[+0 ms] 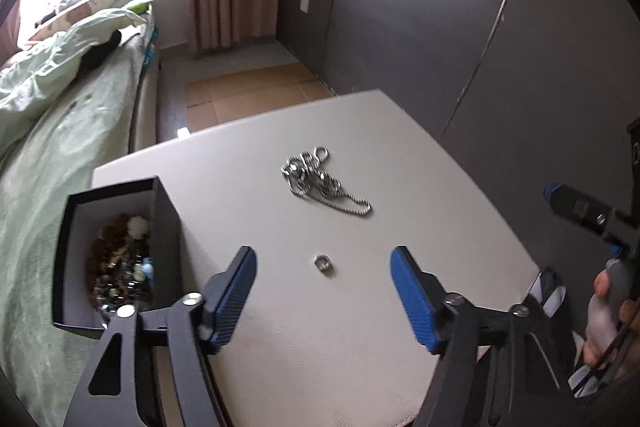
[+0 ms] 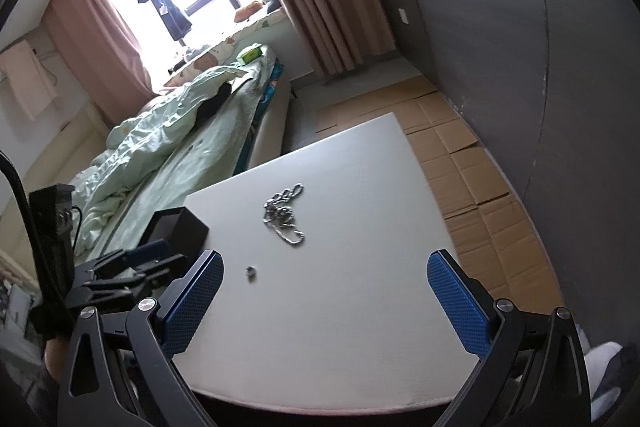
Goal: Organize jewelry
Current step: 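Lower the left tool onto the small silver ring and grasp it, then carry the small ring into the box with left tool while right grasps silver ball chain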
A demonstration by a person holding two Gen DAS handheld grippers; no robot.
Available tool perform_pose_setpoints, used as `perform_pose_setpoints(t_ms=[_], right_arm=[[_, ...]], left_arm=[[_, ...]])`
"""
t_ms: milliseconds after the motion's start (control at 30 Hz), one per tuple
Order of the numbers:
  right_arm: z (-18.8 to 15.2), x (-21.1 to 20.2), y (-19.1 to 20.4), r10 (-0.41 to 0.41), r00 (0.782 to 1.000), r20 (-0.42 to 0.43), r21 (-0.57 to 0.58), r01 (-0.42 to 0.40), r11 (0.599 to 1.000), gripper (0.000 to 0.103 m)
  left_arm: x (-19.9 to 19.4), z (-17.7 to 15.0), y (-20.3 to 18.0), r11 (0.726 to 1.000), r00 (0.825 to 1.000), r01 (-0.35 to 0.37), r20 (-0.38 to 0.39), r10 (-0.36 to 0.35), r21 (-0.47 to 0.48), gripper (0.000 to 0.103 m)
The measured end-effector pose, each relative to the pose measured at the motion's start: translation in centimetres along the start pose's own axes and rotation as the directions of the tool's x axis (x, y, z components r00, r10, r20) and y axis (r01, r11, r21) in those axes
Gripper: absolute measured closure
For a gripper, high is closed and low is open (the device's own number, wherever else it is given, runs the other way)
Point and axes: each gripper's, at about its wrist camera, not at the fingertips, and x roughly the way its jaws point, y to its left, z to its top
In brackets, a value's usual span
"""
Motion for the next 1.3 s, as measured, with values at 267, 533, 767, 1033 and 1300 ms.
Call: perform_pose_setpoints(t_ms=[267,533,767,1033,1300], right_arm=[[-0.5,0.9,-1.5,-0.008,1.0,-0.025,0.003,0.008,1.0,0.022],[-1.2,2.1,-2.8,-0.033,0.999,-0.041,0.012,0.033,0.999,0.031],[-1.1,3.1,-3.0,-0.049,0.998,-0.049,-0.001,0.049,0.999,0.031],[-1.3,4.2,-2.3,-0.007,0.998,-0.067,-0.016,0.006,1.0,0.032],[-0.7,6.9,-0.8,0.058,0.989,-0.137,-0.038,-0.064,0.997,0.048]], left_arm=[[3.5,-0.5,-0.4,0.999,0.997,-0.006,-0.075,0.008,0.031,0.054],[6.3,-0.9,-0.2,0.999,0.992,-0.017,-0.127,0.023,0.044,0.069],[7.1,-0.6,-0.6,0.997,0.991,-0.041,-0.12,0.049,0.068,0.077],[7.1,-0.6,-0.6,0.995,0.989,-0.065,-0.131,0.074,0.071,0.09],[4.7,0.2,0.5,0.999,0.995,-0.05,-0.085,0.051,0.012,0.09]])
